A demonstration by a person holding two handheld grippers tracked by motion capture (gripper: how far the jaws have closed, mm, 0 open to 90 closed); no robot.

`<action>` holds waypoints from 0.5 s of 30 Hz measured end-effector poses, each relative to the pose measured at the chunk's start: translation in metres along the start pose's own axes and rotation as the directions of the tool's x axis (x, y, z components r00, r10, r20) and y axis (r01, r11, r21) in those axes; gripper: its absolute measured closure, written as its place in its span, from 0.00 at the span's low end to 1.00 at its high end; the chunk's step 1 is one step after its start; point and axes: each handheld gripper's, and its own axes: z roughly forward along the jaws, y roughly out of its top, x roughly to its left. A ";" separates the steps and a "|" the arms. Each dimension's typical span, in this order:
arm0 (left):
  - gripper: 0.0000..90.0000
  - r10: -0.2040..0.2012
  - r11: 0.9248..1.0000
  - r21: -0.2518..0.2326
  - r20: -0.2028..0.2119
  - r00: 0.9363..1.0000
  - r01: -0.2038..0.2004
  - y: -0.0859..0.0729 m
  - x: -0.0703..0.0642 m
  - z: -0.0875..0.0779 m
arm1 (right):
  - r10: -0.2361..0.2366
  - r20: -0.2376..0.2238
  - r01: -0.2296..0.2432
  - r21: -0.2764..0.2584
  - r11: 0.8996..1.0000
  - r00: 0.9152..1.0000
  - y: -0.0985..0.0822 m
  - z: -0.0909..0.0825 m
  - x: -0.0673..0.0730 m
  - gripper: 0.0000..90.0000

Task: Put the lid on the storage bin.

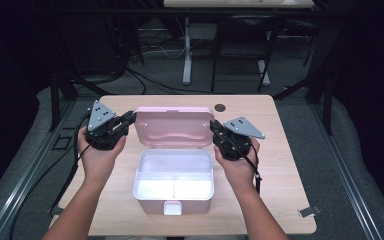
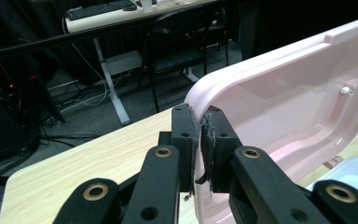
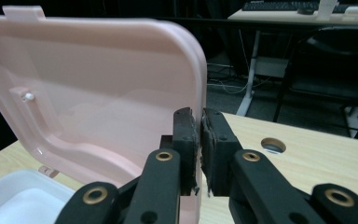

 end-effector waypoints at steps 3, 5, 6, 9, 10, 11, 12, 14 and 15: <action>0.94 0.004 1.000 -0.003 -0.001 1.000 -0.004 0.000 -0.001 -0.001 | -0.010 -0.001 0.010 -0.015 1.000 1.000 0.007 -0.002 0.000 0.93; 0.94 0.004 1.000 -0.002 0.001 1.000 -0.004 0.000 -0.001 -0.002 | -0.016 0.000 0.016 -0.025 1.000 1.000 0.011 -0.004 0.001 0.92; 0.94 0.005 1.000 -0.002 0.002 1.000 -0.005 -0.001 -0.002 -0.002 | -0.018 0.001 0.018 -0.045 0.999 1.000 0.013 -0.004 0.001 0.92; 0.93 0.006 1.000 -0.005 0.002 1.000 -0.006 -0.001 -0.002 -0.004 | -0.034 -0.002 0.034 -0.038 0.999 0.999 0.018 -0.008 0.002 0.92; 0.93 0.006 1.000 -0.005 0.003 1.000 -0.006 -0.001 -0.003 -0.004 | -0.036 -0.003 0.036 -0.040 0.999 0.999 0.020 -0.009 0.002 0.92; 0.93 0.009 1.000 -0.004 0.002 1.000 -0.009 -0.002 -0.003 -0.005 | -0.037 -0.003 0.037 -0.043 0.998 0.999 0.021 -0.009 0.002 0.92; 0.93 0.009 1.000 -0.006 0.002 1.000 -0.009 -0.002 -0.003 -0.005 | -0.038 -0.007 0.038 -0.038 0.999 0.999 0.021 -0.010 0.002 0.91; 0.93 0.012 1.000 -0.009 0.008 1.000 -0.011 -0.002 -0.003 -0.007 | -0.042 -0.010 0.042 -0.033 0.999 0.999 0.022 -0.011 0.003 0.91; 0.93 0.008 1.000 -0.012 0.015 1.000 -0.008 -0.003 -0.003 -0.007 | -0.041 -0.007 0.040 -0.037 0.998 0.999 0.021 -0.012 0.003 0.90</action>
